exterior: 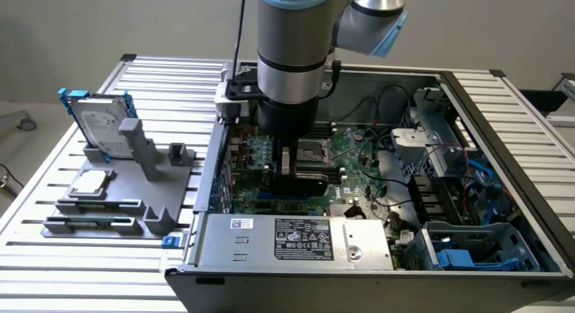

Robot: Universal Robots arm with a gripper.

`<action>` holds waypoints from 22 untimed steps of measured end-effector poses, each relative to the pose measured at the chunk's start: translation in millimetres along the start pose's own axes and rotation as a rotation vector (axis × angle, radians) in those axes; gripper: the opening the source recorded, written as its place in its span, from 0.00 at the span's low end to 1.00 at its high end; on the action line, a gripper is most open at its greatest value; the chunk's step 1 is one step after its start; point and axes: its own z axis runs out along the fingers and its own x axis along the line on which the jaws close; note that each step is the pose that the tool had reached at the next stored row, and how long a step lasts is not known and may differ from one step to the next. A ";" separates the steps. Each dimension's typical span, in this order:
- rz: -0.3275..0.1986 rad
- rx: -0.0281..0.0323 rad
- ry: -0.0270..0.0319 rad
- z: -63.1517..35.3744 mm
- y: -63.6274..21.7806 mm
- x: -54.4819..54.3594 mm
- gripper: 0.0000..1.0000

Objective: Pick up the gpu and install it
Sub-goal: 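Insert the gpu into the slot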

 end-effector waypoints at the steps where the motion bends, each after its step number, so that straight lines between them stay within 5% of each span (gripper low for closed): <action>1: 0.000 0.0000 -0.0011 0.1 0.0 0.0 0.26; 22: 0.000 0.0001 -0.0072 5.8 2.9 0.4 0.26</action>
